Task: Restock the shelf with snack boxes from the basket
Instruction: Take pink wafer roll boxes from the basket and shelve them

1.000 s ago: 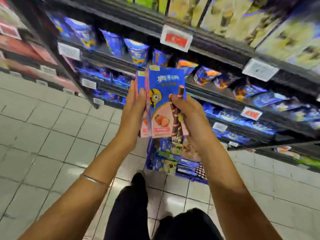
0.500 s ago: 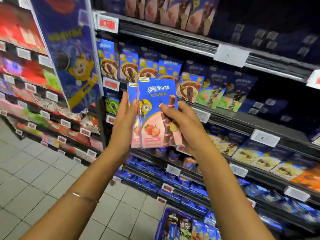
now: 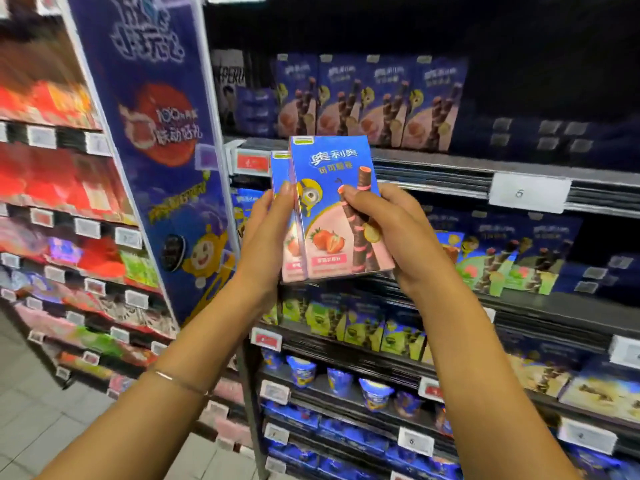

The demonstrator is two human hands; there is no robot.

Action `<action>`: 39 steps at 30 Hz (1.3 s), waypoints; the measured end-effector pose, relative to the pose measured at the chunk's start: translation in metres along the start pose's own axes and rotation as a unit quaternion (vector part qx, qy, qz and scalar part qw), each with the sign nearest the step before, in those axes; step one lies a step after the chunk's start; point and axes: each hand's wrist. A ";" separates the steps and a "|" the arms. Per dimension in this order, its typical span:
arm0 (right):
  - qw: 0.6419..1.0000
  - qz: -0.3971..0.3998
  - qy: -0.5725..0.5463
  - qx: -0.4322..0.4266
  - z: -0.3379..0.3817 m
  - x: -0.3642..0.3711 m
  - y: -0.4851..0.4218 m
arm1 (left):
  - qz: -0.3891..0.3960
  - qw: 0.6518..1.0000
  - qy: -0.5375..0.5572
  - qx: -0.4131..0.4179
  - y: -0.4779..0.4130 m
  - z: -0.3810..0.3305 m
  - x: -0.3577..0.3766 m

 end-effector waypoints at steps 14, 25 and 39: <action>0.994 -0.005 0.093 -0.056 0.037 0.055 -0.105 | 0.057 0.996 -0.001 0.075 -0.107 -0.057 -0.046; 0.993 -0.043 0.090 -0.059 0.050 0.049 -0.133 | 0.072 0.990 -0.018 0.119 -0.143 -0.062 -0.054; 0.943 -0.272 0.150 -0.120 0.031 0.032 -0.218 | 0.080 0.988 0.015 0.131 -0.144 -0.055 -0.059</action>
Point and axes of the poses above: each hand's wrist, its own y-axis away from the middle knuckle, its own x-axis out of the palm, z = x × y, and after that the axes turned 2 degrees about x, right-handed
